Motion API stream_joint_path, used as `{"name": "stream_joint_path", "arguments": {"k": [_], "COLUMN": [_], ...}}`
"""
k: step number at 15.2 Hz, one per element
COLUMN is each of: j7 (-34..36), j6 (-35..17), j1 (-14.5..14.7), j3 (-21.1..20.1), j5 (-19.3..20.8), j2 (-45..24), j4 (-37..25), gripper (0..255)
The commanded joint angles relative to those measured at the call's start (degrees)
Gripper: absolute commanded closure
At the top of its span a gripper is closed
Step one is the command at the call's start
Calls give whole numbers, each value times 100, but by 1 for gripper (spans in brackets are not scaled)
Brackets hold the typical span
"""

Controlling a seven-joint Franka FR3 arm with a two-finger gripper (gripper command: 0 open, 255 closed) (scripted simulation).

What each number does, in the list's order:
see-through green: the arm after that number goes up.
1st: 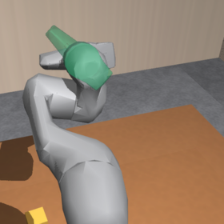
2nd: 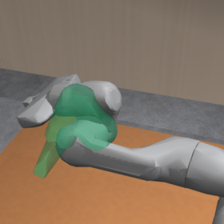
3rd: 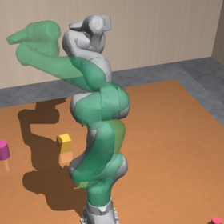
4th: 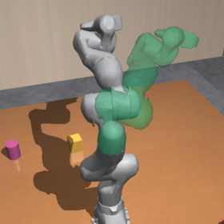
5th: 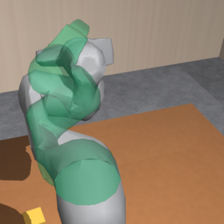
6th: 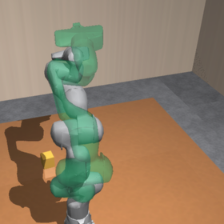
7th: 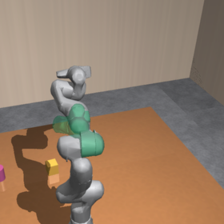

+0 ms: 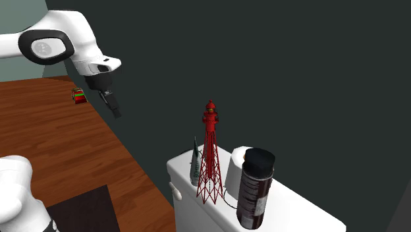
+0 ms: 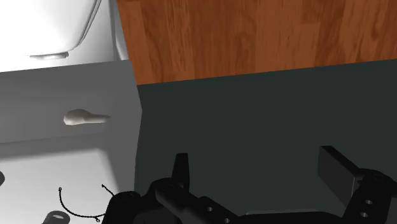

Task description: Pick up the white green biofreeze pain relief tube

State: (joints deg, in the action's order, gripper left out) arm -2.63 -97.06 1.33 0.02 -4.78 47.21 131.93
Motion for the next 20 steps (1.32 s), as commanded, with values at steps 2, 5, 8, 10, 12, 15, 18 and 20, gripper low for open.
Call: {"name": "stream_joint_path", "arguments": {"k": [2, 5, 8, 10, 12, 15, 18, 20], "j7": [-248, -980, -1703, -2183, -2662, -3383, -4110, -4598], "j6": [-15, -59, -91, -102, -100, -69, 7, 90], "j1": [11, 64, 136, 189, 246, 331, 393, 404], "j3": [137, 534, 905, 1138, 1360, 1675, 1962, 2128], "j5": [87, 322, 502, 584, 634, 644, 567, 465], "j2": [-139, -604, -1134, -1520, -1930, -2589, -3304, -3815], "j4": [-81, -388, -786, -1101, -1454, -2059, -2757, -3281], "gripper": [0, 0, 0, 0, 0, 0, 0, 0]}}
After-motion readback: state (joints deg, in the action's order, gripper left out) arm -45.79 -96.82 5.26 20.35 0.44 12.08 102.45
